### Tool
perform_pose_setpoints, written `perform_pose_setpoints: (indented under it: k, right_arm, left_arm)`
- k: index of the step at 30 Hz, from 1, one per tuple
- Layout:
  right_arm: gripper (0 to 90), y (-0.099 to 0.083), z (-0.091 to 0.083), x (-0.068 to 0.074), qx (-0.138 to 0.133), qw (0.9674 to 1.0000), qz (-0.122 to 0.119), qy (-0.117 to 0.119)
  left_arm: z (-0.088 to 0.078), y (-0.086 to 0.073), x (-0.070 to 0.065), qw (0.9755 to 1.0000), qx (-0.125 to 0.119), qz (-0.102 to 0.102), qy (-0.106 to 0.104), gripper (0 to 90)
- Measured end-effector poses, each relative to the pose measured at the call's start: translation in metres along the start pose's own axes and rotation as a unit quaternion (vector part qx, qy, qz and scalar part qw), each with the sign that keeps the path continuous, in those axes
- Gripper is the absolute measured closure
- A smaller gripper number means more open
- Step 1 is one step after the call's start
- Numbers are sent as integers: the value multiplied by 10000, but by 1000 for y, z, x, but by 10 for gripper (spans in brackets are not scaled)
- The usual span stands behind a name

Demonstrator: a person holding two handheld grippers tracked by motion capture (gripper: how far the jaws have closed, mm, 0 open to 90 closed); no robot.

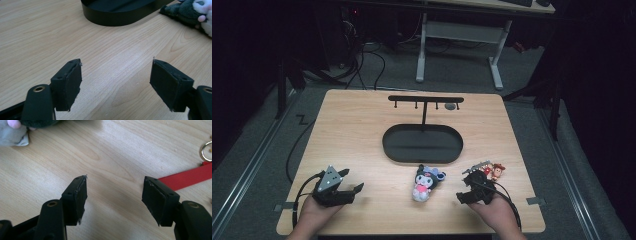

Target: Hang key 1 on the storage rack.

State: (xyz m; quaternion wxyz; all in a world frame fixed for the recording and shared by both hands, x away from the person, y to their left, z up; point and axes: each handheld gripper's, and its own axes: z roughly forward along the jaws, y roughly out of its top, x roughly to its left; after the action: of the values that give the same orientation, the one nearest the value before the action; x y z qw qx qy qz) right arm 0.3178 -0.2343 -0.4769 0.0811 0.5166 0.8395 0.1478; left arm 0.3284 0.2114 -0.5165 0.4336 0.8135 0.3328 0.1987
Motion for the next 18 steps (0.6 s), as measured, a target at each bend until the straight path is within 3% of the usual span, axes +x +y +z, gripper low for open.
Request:
perform_pose_setpoints:
  k: [4, 12, 18]
  right_arm:
    - [379, -2, -4, -6, 138, 9999, 17, 64]
    - [392, -9, -8, -12, 257, 9996, 25, -89]
    - [407, -15, -13, -25, 299, 9992, 251, -124]
  left_arm:
    - [1, 0, -2, 10000, 7, 59, -3, 257]
    - [4, -1, -5, 9997, 141, 212, -8, 259]
    - [3, -2, -6, 9995, 175, 249, 16, 267]
